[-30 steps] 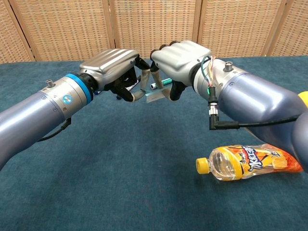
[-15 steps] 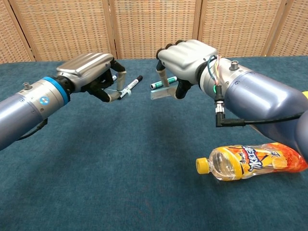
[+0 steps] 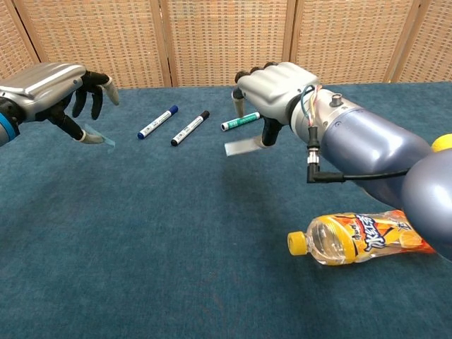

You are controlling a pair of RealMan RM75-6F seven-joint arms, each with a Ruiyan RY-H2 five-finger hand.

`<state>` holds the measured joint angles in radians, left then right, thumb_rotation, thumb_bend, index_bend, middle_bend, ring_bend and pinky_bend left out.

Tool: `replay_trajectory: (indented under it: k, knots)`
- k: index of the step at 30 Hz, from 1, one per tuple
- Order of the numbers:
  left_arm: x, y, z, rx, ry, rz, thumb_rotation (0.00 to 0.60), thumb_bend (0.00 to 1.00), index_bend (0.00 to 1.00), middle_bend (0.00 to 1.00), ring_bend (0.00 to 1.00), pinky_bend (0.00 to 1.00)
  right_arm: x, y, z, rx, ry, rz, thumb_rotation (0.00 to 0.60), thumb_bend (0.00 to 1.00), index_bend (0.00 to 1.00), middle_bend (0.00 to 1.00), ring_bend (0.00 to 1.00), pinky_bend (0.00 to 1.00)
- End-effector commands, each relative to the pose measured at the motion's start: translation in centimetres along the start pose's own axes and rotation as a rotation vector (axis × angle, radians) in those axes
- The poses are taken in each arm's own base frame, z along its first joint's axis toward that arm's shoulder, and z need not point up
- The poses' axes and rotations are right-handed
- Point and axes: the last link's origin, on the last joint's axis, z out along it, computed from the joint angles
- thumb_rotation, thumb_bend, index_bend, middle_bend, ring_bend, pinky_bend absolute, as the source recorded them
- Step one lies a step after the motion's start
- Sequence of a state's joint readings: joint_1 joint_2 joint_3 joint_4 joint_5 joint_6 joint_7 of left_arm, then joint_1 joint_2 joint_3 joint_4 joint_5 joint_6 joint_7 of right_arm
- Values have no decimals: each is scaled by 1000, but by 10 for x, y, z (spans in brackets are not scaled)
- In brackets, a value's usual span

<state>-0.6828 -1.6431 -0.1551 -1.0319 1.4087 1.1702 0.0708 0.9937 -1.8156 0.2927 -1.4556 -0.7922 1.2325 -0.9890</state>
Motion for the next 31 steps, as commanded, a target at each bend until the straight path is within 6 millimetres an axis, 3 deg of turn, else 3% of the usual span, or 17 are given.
replay_trajectory:
  k: [1,6,9,12,23,31]
  knots:
    - [13,-10,-6,44,-18,11,600,0,0,0,38,203,10,3,-2,-32,26,48,600,0,0,0,0,0]
    - [31,-19,-19,76,-30,5,600,0,0,0,0,98,26,13,-11,-34,91,101,600,0,0,0,0,0]
    - [57,-35,-50,112,-11,17,600,0,0,0,0,52,40,45,-36,-30,150,177,600,0,0,0,0,0]
    - [71,-46,-73,151,-9,5,600,0,0,0,0,9,41,72,-50,-35,181,198,600,0,0,0,0,0]
    - [85,-76,-153,270,52,-82,600,0,0,0,0,0,12,154,-104,-7,261,196,600,0,0,0,0,0]
    - [78,-76,-219,375,71,-199,600,0,0,0,0,0,-3,192,-169,-73,273,268,600,0,0,0,0,0]
